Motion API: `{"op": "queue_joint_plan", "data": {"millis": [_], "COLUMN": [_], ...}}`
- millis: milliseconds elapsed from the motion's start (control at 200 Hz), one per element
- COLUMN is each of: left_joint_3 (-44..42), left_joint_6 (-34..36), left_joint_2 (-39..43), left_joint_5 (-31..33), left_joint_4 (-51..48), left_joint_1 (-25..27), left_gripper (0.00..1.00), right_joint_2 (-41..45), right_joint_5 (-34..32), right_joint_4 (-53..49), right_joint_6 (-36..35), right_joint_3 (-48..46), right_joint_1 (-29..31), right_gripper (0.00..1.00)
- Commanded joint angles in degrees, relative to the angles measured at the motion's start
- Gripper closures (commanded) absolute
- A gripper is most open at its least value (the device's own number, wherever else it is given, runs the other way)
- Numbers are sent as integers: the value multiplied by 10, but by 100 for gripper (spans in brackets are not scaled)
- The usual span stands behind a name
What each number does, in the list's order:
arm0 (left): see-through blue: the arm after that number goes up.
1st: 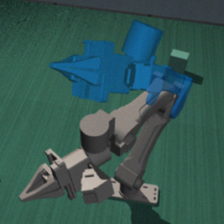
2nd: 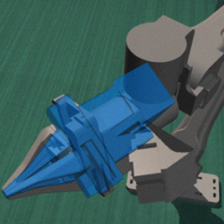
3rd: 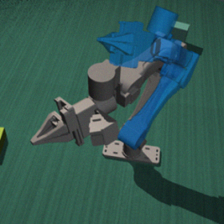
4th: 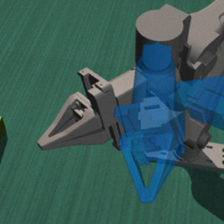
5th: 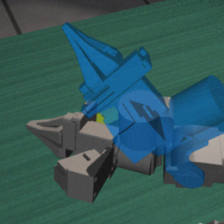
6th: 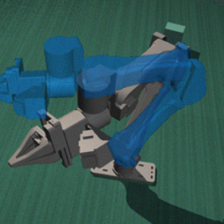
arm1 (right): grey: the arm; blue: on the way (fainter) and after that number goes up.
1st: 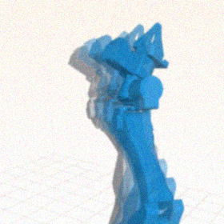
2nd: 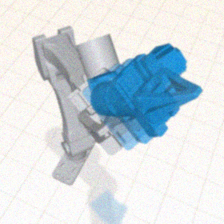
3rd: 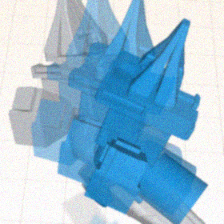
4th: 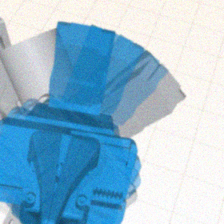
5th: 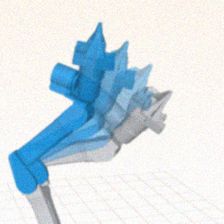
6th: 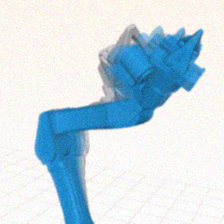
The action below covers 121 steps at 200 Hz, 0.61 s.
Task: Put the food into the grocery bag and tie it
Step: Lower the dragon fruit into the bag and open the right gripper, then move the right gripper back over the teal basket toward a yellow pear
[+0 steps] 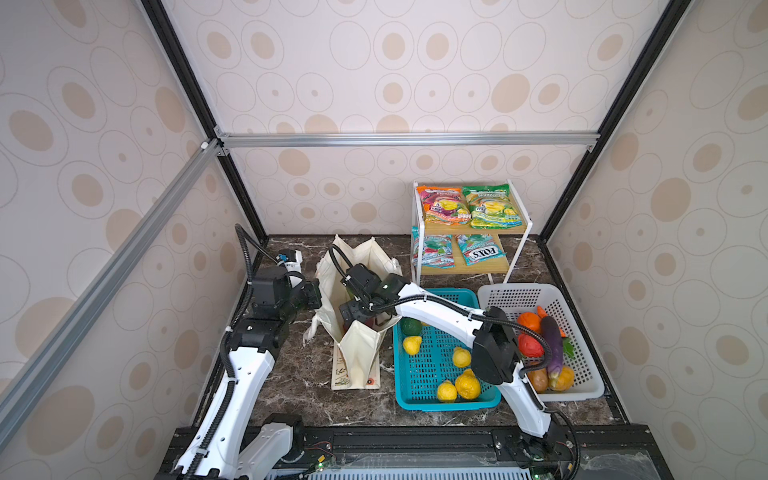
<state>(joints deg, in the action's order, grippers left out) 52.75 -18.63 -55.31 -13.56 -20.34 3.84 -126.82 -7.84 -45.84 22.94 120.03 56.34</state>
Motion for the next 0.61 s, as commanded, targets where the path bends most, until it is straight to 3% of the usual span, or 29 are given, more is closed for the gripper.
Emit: {"op": "queue_joint_plan", "data": {"millis": [0, 450, 600], "left_joint_3": [12, 18, 14], "left_joint_6": [1, -6, -7], "left_joint_2": [13, 12, 16], "left_joint_5": [12, 11, 12], "left_joint_4": [0, 1, 5], "left_joint_1": [-2, -2, -2], "left_gripper": [100, 100, 100], "right_joint_2": [58, 176, 247], "right_joint_5": [-23, -44, -61], "right_joint_4": [-25, -49, -37], "right_joint_6": [-16, -51, 2], "right_joint_3": [26, 49, 9], "right_joint_1": [8, 11, 11], "right_gripper": [0, 0, 0]}}
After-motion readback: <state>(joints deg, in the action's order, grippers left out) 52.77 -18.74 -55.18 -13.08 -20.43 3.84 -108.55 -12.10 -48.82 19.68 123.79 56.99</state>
